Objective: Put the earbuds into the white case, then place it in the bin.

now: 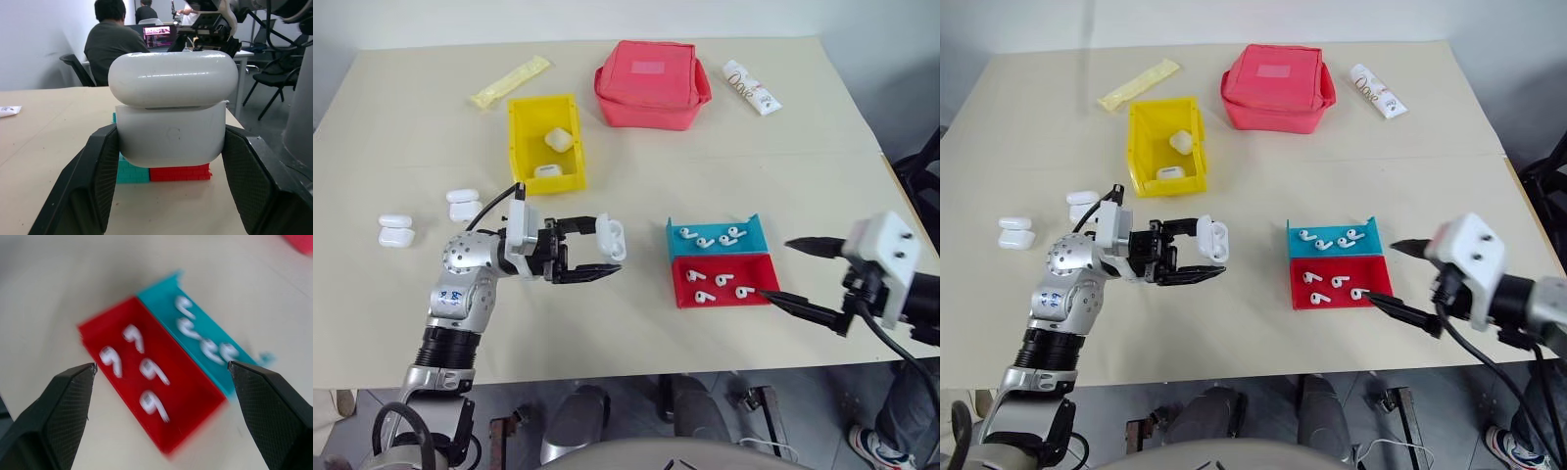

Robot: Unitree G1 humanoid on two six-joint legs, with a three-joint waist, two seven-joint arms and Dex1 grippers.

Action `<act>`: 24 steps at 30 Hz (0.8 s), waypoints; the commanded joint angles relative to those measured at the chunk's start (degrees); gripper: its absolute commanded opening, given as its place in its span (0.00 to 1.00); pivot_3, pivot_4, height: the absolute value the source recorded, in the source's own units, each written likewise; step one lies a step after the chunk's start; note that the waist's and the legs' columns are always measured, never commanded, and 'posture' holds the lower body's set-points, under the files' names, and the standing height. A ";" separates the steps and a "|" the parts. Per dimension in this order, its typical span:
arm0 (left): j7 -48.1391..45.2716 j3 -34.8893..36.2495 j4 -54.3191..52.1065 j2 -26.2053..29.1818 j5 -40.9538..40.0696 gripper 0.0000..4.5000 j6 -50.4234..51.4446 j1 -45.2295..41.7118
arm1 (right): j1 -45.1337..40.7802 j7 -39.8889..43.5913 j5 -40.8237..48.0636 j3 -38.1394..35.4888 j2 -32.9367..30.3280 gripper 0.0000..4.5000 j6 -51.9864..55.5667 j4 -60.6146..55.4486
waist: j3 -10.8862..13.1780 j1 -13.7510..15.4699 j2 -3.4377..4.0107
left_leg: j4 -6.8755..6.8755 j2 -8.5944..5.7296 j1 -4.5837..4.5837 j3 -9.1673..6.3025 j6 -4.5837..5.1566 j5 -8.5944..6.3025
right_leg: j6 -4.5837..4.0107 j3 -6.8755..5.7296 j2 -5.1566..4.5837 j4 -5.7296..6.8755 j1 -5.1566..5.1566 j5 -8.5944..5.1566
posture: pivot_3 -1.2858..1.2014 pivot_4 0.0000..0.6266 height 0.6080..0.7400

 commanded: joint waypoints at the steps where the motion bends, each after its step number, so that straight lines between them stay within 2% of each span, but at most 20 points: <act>1: 2.14 0.65 -6.22 0.21 -0.61 0.61 1.10 2.47 | -5.79 -1.72 0.03 6.37 -2.99 1.00 5.62 1.16 | 0.00 0.06 -0.01 | -0.02 -0.01 -0.03 0.00 0.00 0.00 | -0.01 0.00 0.00 -0.01 -0.03 0.00 | 0.52 0.24 1.00; 3: 3.45 0.80 -8.91 0.35 -0.86 0.61 2.08 4.09 | -8.22 -1.54 -0.98 9.58 -5.06 1.00 8.20 1.58 | 0.01 0.29 0.02 | -0.02 -0.02 -0.07 -0.02 0.00 0.00 | -0.02 -0.03 -0.01 -0.01 -0.07 0.00 | 0.52 0.24 1.00; 9: 6.64 1.15 -14.55 0.40 -1.08 0.61 4.27 7.60 | -12.59 -1.14 -0.65 14.27 -7.61 0.56 12.64 -0.76 | -0.01 1.04 -0.01 | 0.07 -0.03 -0.18 -0.02 0.02 -0.01 | -0.01 -0.07 0.01 -0.04 -0.09 0.03 | 0.52 0.24 1.00; 14: 9.04 1.05 -17.72 0.09 -1.12 0.61 5.53 9.90 | -16.39 -2.77 -1.33 18.43 -6.55 0.56 15.21 -2.12 | 0.00 1.23 0.01 | 0.06 0.00 -0.16 0.04 0.01 0.00 | -0.04 -0.05 0.04 -0.04 -0.10 0.10 | 0.52 0.24 1.00; 21: 10.77 0.42 -19.92 -0.47 -0.93 0.61 5.73 11.92 | -23.29 -5.55 -6.89 29.13 -5.74 0.56 18.87 -1.86 | 0.00 1.29 0.01 | 0.07 -0.02 -0.19 0.07 0.01 0.00 | -0.04 -0.04 0.04 -0.05 -0.15 0.10 | 0.52 0.24 1.00; 24: 11.25 0.27 -20.86 -0.49 -1.09 0.61 5.89 12.81 | -25.67 -5.73 -7.18 31.14 -5.01 0.43 21.25 -2.21 | 0.00 1.33 0.01 | 0.07 -0.01 -0.18 0.07 0.01 0.00 | -0.04 -0.04 0.05 -0.05 -0.14 0.10 | 0.52 0.24 1.00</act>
